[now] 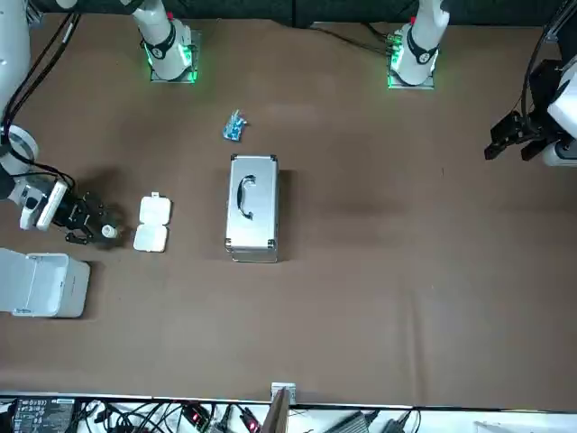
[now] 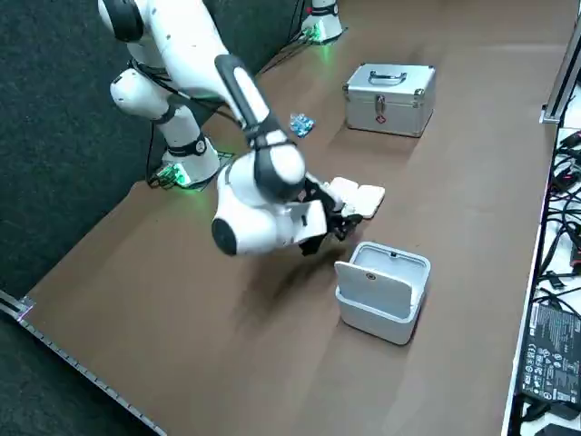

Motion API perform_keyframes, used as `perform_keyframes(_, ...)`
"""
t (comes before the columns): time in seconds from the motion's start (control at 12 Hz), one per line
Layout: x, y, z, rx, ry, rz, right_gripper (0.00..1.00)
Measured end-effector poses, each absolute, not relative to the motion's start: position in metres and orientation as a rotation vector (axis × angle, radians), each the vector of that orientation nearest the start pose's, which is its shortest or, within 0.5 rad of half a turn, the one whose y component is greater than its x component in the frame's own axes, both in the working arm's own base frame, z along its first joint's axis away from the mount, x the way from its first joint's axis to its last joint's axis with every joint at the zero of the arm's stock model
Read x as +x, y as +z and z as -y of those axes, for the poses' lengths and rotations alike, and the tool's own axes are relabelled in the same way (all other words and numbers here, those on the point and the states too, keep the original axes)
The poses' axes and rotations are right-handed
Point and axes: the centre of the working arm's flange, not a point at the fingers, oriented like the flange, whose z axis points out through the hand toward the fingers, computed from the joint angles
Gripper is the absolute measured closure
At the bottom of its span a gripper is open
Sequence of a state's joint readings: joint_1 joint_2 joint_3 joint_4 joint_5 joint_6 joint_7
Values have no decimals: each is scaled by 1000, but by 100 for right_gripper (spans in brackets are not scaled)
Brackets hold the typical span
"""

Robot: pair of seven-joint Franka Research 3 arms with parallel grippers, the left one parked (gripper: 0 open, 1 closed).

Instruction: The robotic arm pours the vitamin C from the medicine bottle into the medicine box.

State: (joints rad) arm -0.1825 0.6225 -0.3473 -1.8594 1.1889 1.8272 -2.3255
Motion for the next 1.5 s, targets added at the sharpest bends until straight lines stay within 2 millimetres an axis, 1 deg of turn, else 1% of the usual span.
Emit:
perform_keyframes(0.17,572,208,213,-2075,-869,1291,57)
perform_keyframes(0.33,583,220,200,-2108,-856,1326,57)
perform_keyframes(0.5,590,222,188,-2153,-805,1348,57)
perform_keyframes(0.67,599,226,171,-2206,-727,1376,57)
perform_keyframes(0.83,609,235,152,-2257,-649,1415,57)
perform_keyframes(1.08,619,251,130,-2326,-541,1477,57)
perform_keyframes(1.17,625,258,114,-2377,-454,1518,57)
perform_keyframes(1.33,630,259,95,-2432,-359,1574,57)
perform_keyframes(1.5,634,259,77,-2460,-274,1693,57)
